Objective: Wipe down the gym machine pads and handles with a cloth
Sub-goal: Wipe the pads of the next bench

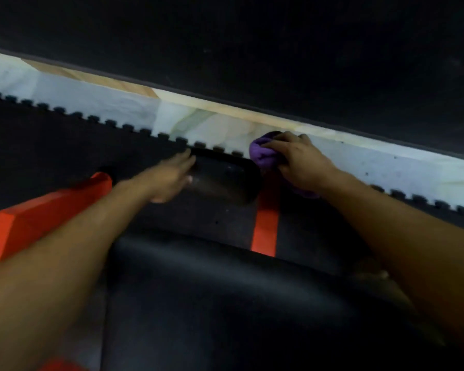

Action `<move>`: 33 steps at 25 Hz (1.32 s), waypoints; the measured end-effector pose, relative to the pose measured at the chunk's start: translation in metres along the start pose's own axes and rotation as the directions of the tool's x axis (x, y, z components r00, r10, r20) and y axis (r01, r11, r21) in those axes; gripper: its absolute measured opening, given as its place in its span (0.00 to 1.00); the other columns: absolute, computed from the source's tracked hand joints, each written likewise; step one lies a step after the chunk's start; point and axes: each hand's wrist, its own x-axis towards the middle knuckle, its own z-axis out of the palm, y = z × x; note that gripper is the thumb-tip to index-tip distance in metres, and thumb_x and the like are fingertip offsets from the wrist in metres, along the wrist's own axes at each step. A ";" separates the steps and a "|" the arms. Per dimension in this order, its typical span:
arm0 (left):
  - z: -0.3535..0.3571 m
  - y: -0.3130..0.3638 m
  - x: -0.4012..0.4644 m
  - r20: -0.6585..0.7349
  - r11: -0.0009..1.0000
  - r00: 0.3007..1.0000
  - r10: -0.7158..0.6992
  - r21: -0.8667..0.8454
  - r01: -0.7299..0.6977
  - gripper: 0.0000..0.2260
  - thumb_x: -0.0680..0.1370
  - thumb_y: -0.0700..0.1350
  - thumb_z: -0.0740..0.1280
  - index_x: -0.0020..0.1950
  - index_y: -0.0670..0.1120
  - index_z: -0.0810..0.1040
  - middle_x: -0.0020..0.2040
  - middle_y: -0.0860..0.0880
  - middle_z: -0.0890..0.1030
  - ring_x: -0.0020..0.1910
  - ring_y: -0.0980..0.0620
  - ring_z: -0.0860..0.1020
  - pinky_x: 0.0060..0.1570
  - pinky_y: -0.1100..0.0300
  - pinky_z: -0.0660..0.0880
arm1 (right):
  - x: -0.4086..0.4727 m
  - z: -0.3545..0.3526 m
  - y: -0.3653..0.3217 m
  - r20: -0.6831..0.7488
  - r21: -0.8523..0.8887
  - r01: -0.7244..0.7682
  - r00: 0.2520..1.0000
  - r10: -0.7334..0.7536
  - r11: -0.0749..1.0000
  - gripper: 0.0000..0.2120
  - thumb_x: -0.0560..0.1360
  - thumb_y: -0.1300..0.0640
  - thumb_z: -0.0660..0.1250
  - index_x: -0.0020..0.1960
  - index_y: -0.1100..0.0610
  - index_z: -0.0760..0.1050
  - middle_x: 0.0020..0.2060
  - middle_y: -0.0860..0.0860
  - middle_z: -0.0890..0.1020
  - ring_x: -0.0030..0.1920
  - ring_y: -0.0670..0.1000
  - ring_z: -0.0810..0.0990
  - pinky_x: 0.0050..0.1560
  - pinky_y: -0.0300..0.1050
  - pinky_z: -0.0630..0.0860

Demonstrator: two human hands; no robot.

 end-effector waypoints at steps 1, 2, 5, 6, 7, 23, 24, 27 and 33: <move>0.024 -0.005 -0.008 -0.032 0.996 0.999 0.015 -0.083 -0.018 0.31 0.87 0.47 0.60 0.84 0.44 0.47 0.84 0.45 0.42 0.84 0.45 0.45 0.81 0.53 0.46 | 0.019 0.008 -0.013 -0.020 0.005 -0.015 1.000 0.015 1.000 0.22 0.76 0.54 0.67 0.69 0.49 0.75 0.70 0.55 0.72 0.62 0.64 0.71 0.65 0.54 0.69; 0.043 -0.004 -0.013 -0.084 0.982 0.996 0.014 -0.184 -0.030 0.32 0.87 0.47 0.60 0.84 0.45 0.46 0.84 0.48 0.39 0.83 0.48 0.42 0.80 0.56 0.44 | 0.037 0.017 -0.023 -0.041 0.018 -0.014 0.999 0.014 1.000 0.23 0.76 0.55 0.68 0.71 0.49 0.73 0.70 0.56 0.71 0.63 0.63 0.71 0.65 0.54 0.70; 0.054 -0.005 -0.012 -0.125 0.946 0.992 0.003 -0.321 -0.043 0.31 0.87 0.48 0.59 0.85 0.48 0.44 0.83 0.52 0.37 0.82 0.53 0.38 0.79 0.58 0.42 | 0.074 0.040 -0.049 -0.014 0.004 0.071 0.997 -0.071 0.997 0.27 0.75 0.54 0.70 0.73 0.49 0.71 0.72 0.56 0.69 0.64 0.64 0.72 0.65 0.57 0.72; 0.046 -0.006 -0.009 -0.103 0.956 0.995 0.010 -0.290 -0.040 0.31 0.87 0.47 0.59 0.85 0.48 0.44 0.84 0.51 0.38 0.82 0.52 0.39 0.80 0.56 0.43 | 0.078 0.047 -0.054 0.034 -0.013 0.094 0.995 -0.093 0.995 0.27 0.75 0.54 0.69 0.74 0.49 0.70 0.73 0.56 0.68 0.64 0.64 0.72 0.65 0.58 0.72; 0.035 -0.007 -0.008 -0.076 0.969 0.997 0.005 -0.247 -0.023 0.31 0.87 0.47 0.59 0.85 0.47 0.45 0.84 0.50 0.39 0.83 0.51 0.40 0.81 0.54 0.43 | 0.078 0.053 -0.059 0.086 -0.041 0.110 0.991 -0.106 0.993 0.28 0.75 0.54 0.69 0.74 0.49 0.69 0.73 0.56 0.68 0.64 0.64 0.71 0.64 0.60 0.73; 0.079 -0.015 0.036 -0.270 0.944 0.962 -0.039 -0.327 -0.053 0.35 0.86 0.57 0.57 0.83 0.54 0.37 0.79 0.62 0.31 0.81 0.56 0.34 0.77 0.58 0.39 | 0.081 0.084 -0.059 0.067 -0.113 0.238 0.970 -0.232 0.965 0.26 0.74 0.52 0.55 0.71 0.53 0.74 0.69 0.57 0.74 0.56 0.65 0.75 0.54 0.62 0.76; 0.076 -0.016 0.039 -0.273 0.949 0.961 -0.039 -0.313 -0.050 0.35 0.85 0.57 0.57 0.84 0.53 0.38 0.81 0.60 0.34 0.82 0.55 0.36 0.78 0.57 0.40 | 0.093 0.089 -0.069 0.060 -0.101 0.251 0.967 -0.246 0.963 0.29 0.73 0.50 0.51 0.70 0.52 0.74 0.68 0.56 0.74 0.56 0.65 0.76 0.53 0.60 0.76; 0.062 -0.020 0.048 -0.240 0.973 0.970 -0.039 -0.230 -0.018 0.33 0.86 0.59 0.56 0.85 0.50 0.44 0.85 0.50 0.45 0.83 0.48 0.45 0.82 0.49 0.46 | 0.101 0.083 -0.066 0.080 -0.086 0.252 0.966 -0.245 0.964 0.27 0.74 0.49 0.51 0.70 0.49 0.73 0.69 0.54 0.75 0.57 0.62 0.77 0.53 0.58 0.77; 0.028 -0.006 0.069 -0.244 0.993 0.967 -0.076 -0.102 0.052 0.24 0.87 0.59 0.49 0.67 0.44 0.74 0.65 0.39 0.75 0.63 0.36 0.73 0.61 0.45 0.67 | 0.021 0.028 0.023 0.209 -0.089 0.158 0.968 -0.137 0.983 0.29 0.73 0.63 0.73 0.72 0.51 0.74 0.67 0.55 0.76 0.59 0.62 0.77 0.55 0.52 0.75</move>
